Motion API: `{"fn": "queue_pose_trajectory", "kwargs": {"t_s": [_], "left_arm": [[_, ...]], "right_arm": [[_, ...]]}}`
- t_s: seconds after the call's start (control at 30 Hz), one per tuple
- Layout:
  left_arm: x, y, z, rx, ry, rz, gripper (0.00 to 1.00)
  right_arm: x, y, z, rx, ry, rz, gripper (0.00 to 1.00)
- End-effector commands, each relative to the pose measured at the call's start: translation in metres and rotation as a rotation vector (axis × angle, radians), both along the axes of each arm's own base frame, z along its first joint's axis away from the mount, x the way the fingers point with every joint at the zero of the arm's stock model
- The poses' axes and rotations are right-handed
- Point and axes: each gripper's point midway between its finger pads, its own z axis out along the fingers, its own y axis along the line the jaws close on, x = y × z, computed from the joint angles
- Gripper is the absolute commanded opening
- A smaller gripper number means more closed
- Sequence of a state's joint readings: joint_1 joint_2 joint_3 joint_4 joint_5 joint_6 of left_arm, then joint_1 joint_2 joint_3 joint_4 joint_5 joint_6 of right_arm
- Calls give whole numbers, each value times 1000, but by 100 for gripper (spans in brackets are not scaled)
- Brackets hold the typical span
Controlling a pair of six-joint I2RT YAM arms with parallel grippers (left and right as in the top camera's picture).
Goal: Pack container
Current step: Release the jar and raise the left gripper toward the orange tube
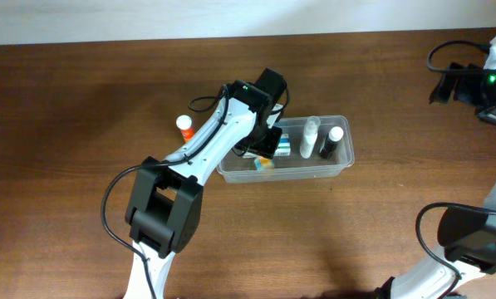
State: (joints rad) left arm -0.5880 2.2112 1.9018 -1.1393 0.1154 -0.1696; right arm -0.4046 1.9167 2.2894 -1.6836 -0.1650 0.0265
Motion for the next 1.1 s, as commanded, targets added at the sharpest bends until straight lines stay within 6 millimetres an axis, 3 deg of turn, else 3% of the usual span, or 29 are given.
{"fn": "queue_pose_trajectory", "kwargs": {"t_s": [0.0, 0.37, 0.5, 0.6, 0.77, 0.9, 1.07], "left_arm": [[-2, 1, -9, 18, 15, -1, 48], [0, 0, -3, 11, 5, -1, 47], [8, -6, 23, -15, -35, -2, 48], [16, -3, 56, -6, -90, -5, 49], [26, 24, 104, 108, -196, 25, 61], [32, 64, 146, 207, -261, 83, 73], [35, 106, 159, 225, -226, 173, 77]], "right_arm": [[-2, -1, 1, -8, 1, -9, 98], [-2, -1, 1, -8, 0, -9, 98], [-2, -1, 1, -8, 0, -9, 98], [-2, -1, 1, -8, 0, -9, 98], [-2, -1, 1, -8, 0, -9, 98], [-2, -1, 1, -8, 1, -9, 98], [-2, -1, 1, -8, 0, -9, 98]]}}
